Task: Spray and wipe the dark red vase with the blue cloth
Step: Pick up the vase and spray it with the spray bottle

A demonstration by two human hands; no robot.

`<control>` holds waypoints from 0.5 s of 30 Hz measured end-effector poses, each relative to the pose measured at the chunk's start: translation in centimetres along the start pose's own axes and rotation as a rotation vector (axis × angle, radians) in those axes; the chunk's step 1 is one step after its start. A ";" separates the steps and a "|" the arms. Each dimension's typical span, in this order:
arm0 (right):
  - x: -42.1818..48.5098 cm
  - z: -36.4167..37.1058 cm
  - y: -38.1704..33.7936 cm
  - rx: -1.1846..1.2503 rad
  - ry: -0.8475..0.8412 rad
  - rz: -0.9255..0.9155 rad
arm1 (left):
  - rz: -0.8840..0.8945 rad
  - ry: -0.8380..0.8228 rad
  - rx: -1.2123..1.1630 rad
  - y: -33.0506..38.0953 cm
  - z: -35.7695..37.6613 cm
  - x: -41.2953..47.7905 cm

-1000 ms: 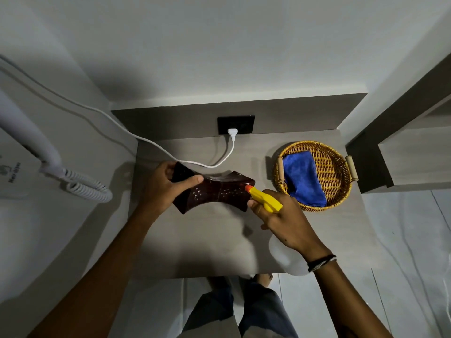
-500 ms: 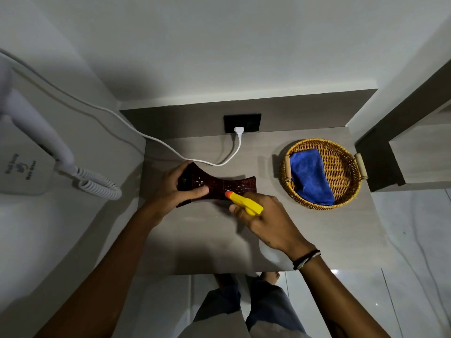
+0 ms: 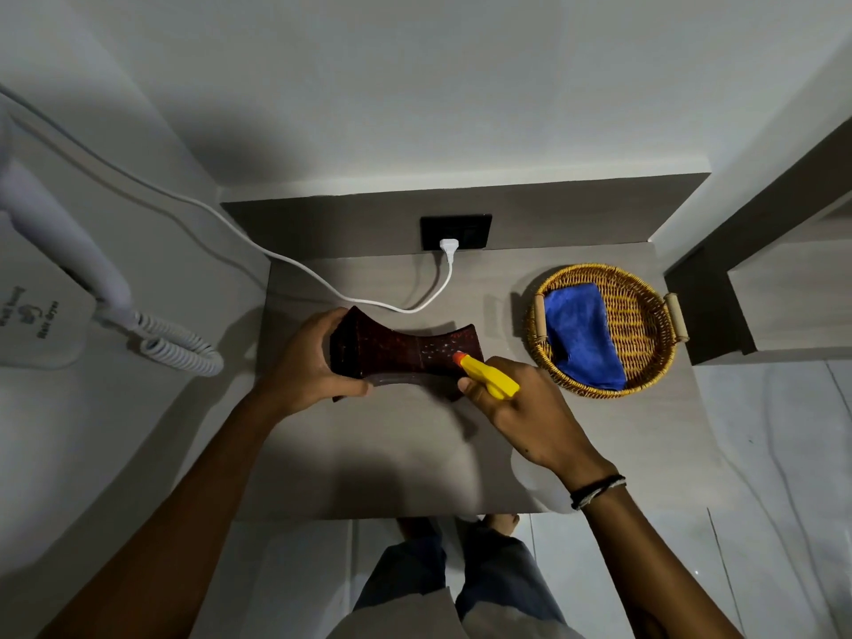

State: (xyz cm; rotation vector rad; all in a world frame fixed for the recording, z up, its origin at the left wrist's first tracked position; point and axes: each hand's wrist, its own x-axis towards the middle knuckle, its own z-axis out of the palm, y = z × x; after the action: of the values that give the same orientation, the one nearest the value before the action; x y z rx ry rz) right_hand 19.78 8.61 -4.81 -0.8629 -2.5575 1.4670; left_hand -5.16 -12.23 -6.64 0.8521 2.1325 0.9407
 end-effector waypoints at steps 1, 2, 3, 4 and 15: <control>-0.1 -0.2 0.2 -0.012 -0.008 -0.001 | -0.025 0.014 -0.021 0.4 0.1 0.1; -0.3 -0.3 0.3 -0.019 -0.017 -0.010 | -0.063 0.043 -0.046 0.8 0.2 0.1; -0.4 -0.4 0.4 -0.021 -0.027 -0.024 | -0.106 0.079 -0.079 1.0 0.3 0.3; -0.6 -0.5 0.4 -0.024 -0.041 -0.041 | -0.151 0.111 -0.123 1.2 0.5 0.5; -1.1 0.6 -0.9 -0.070 -0.063 -0.084 | -0.515 0.167 -0.397 2.1 2.6 1.4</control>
State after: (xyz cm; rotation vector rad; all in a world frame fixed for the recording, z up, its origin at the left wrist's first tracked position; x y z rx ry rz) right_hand 20.15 7.27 -4.14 -0.7191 -2.6691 1.4116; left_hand -3.37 -9.09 -6.71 0.0221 2.0466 1.1208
